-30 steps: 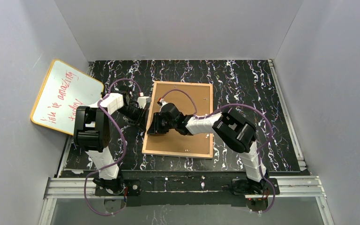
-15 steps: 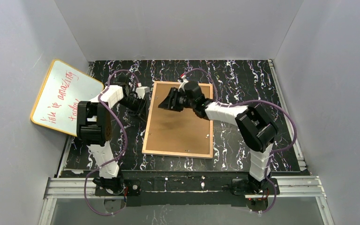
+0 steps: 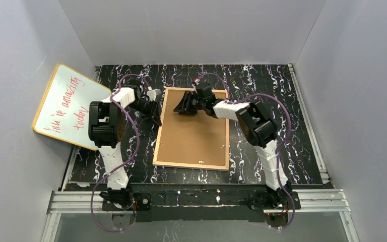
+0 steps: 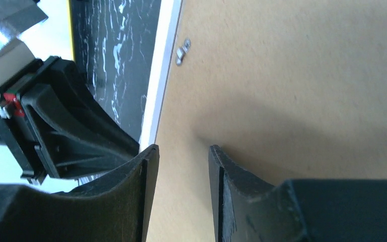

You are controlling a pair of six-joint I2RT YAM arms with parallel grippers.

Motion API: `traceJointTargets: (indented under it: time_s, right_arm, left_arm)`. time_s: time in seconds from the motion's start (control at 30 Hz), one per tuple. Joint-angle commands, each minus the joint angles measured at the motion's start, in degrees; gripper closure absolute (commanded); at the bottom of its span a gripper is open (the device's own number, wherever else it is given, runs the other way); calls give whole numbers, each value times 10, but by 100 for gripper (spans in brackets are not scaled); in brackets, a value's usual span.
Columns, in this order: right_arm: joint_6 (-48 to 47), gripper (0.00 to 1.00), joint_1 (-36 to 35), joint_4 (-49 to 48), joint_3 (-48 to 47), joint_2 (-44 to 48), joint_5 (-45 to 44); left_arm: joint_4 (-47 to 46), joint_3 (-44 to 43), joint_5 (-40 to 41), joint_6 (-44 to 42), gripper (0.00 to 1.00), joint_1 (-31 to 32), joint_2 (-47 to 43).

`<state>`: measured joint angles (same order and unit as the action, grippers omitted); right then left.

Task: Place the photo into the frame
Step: Install the photo frame at the center of the board.

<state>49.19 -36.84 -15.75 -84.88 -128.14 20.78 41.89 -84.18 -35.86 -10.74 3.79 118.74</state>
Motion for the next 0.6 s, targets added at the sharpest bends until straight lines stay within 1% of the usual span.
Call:
traceJointTargets:
  time_s: [0.0,0.2,0.33,0.57]
  right_arm:
    - [2,52,-2,9,-80,-37,18]
    - [22,53,-4,20,-147,-90,12]
    - [25,55,-9,34,-181,-116,7]
    - [38,57,-12,40,-213,-145,6]
  left_arm:
    - [-16,8,21,-6,89,0,12]
    - [-27,31,29,-14,96,-1,5]
    - [-29,38,38,-21,98,-1,5]
    - [-33,48,41,-26,99,-1,4]
